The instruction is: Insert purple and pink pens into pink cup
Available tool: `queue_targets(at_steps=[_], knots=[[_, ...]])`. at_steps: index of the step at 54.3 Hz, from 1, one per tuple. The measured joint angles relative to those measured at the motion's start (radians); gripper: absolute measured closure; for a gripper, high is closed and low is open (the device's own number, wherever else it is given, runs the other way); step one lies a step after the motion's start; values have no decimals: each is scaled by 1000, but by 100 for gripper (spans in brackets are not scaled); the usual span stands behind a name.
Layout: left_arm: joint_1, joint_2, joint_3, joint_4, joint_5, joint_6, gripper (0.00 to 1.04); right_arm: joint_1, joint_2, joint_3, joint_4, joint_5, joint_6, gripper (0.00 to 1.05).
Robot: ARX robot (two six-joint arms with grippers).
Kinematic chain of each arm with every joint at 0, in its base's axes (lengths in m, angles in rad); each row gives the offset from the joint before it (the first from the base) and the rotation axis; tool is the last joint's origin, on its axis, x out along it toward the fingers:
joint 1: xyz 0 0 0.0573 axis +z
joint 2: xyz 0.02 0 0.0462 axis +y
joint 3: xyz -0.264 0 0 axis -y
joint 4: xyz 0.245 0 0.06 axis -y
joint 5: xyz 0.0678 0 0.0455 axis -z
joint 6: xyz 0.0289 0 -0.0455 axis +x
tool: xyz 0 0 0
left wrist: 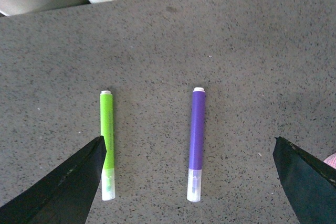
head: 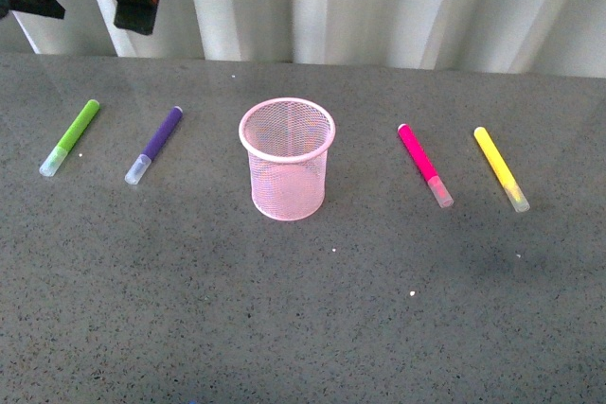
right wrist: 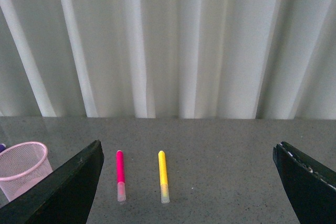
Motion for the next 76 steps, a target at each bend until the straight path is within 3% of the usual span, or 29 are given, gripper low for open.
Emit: queue_targets(at_steps=[15, 76], knots=[[-7, 145, 3, 72, -2, 13, 7, 0, 0, 0, 0, 0, 0, 7], [-18, 459, 262, 42, 7, 38, 7, 0, 0, 0, 0, 0, 0, 7]])
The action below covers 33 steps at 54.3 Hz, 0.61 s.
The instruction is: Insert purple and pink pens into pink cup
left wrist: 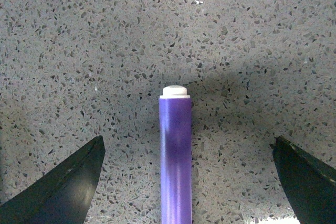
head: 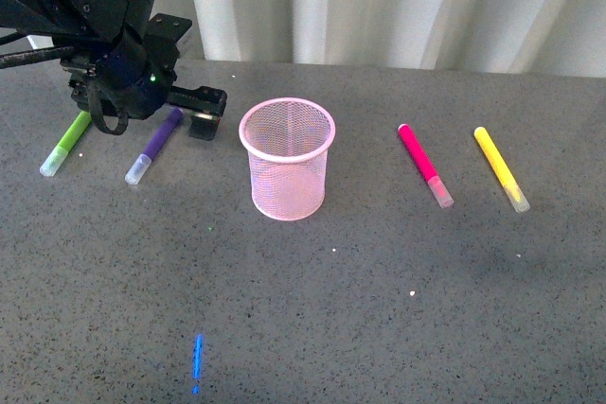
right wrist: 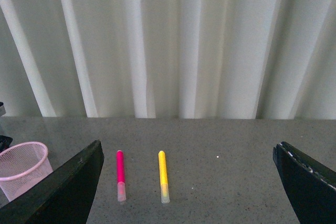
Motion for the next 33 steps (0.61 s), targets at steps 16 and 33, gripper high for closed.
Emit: queue_targets(at_steps=[16, 33], knots=[[-2, 15, 14, 4, 2, -1, 35, 0, 0, 0, 0, 0, 0, 7], [6, 17, 8, 17, -18, 4, 79, 0, 0, 0, 0, 0, 0, 7]])
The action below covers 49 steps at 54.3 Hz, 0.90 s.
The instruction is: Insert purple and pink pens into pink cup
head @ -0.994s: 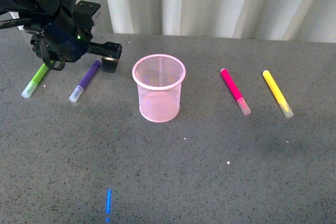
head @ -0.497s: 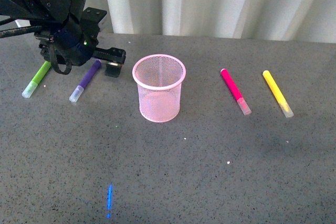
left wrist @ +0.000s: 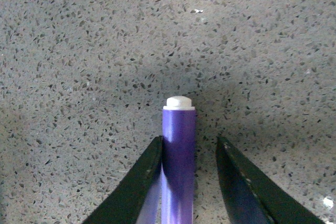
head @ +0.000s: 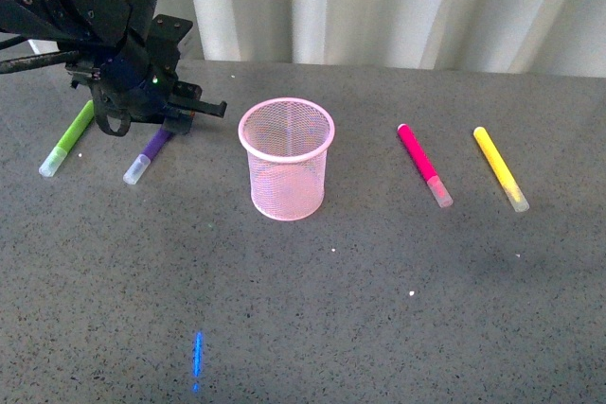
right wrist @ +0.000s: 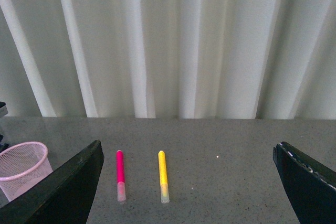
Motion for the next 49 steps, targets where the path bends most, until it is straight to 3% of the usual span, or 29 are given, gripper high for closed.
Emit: queue_targets(at_steps=[5, 29, 40, 49], knots=[[6, -2, -2, 0, -5, 0, 92, 0, 0, 0, 0, 0, 0, 7], [13, -82, -82, 76, 38, -187, 92, 0, 0, 0, 0, 0, 0, 7], [13, -266, -195, 269, 48, -318, 92, 0, 0, 0, 0, 0, 0, 7], [3, -476, -349, 528, 4, -399, 92, 0, 0, 0, 0, 0, 0, 7]])
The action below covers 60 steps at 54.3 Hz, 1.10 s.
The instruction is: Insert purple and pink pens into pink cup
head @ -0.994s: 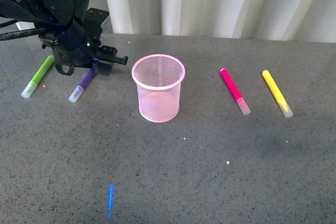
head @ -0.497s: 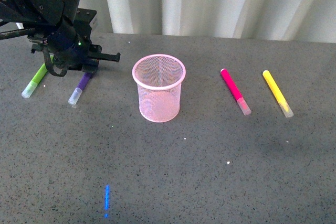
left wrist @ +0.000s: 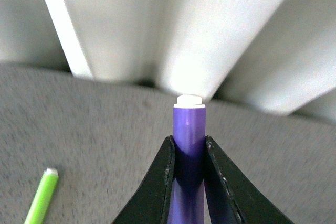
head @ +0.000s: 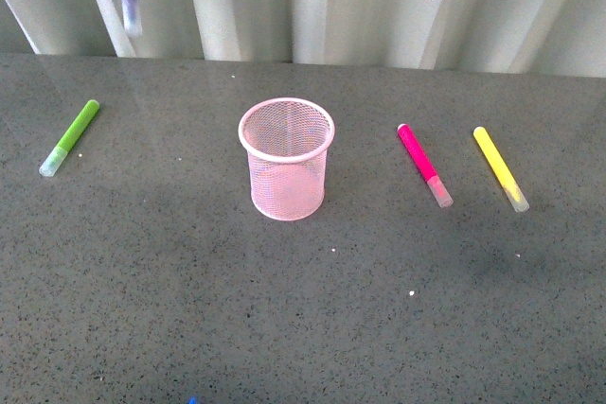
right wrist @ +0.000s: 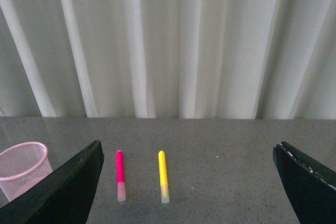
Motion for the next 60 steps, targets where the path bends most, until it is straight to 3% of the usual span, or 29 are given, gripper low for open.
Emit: queue_targets(at_steps=[8, 23, 40, 60], knots=[[-28, -100, -122, 158, -43, -31, 92, 0, 0, 0, 0, 0, 0, 7], [-184, -92, -324, 479, -99, -112, 92, 0, 0, 0, 0, 0, 0, 7], [-263, -14, -426, 623, -153, -183, 92, 0, 0, 0, 0, 0, 0, 7], [-266, 105, -410, 690, -206, -259, 92, 0, 0, 0, 0, 0, 0, 7]])
